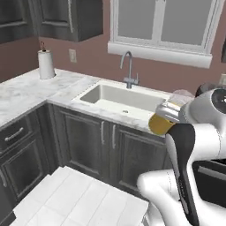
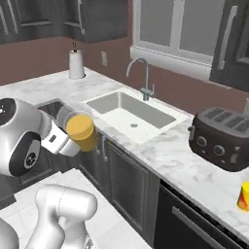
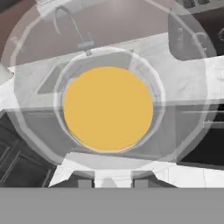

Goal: Place the pitcher and cup on the dining counter for serving.

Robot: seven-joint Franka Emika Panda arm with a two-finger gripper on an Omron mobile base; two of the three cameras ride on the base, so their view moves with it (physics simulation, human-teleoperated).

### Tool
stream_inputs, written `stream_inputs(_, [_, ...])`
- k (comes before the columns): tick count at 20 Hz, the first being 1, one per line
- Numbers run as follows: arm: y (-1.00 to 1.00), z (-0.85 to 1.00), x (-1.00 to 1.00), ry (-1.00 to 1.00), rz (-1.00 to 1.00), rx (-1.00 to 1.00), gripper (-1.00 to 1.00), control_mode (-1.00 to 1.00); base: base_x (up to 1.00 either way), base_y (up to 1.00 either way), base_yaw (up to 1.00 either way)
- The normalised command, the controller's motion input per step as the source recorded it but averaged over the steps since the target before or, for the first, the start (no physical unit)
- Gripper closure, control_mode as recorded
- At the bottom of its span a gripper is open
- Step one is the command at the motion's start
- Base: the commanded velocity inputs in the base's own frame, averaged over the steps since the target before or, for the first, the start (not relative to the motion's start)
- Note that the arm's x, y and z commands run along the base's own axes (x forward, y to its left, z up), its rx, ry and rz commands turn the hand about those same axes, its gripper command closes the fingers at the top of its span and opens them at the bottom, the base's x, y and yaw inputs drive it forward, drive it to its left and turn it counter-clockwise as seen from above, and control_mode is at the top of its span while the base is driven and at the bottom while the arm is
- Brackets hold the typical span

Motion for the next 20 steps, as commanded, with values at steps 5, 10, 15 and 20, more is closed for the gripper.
stream_inputs(5, [0.00,0.00,0.00,0.00,0.00,0.00,1.00,1.00,-0.08,0.59,0.92])
stream_inputs(10, [0.00,0.00,0.00,0.00,0.00,0.00,1.00,1.00,-0.02,0.35,0.98])
stream_inputs(15, [0.00,0.00,0.00,0.00,0.00,0.00,1.00,1.00,0.00,0.06,1.00])
stream_inputs(20, [0.00,0.00,0.00,0.00,0.00,0.00,1.00,1.00,0.00,0.00,1.00])
